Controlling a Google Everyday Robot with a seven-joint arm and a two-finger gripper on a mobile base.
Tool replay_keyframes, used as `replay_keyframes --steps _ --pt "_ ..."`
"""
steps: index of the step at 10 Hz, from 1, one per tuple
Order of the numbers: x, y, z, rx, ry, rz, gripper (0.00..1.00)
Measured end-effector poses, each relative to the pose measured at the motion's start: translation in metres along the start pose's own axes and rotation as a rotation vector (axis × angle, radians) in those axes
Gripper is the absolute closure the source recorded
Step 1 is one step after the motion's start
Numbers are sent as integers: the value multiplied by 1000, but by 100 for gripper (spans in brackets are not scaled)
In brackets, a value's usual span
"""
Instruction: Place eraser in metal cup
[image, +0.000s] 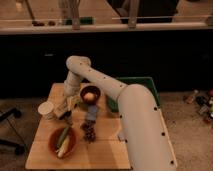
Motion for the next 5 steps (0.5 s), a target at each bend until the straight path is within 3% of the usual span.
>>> replay_keyframes --steps 5 --pt "1 3 0 10 -26 17 34"
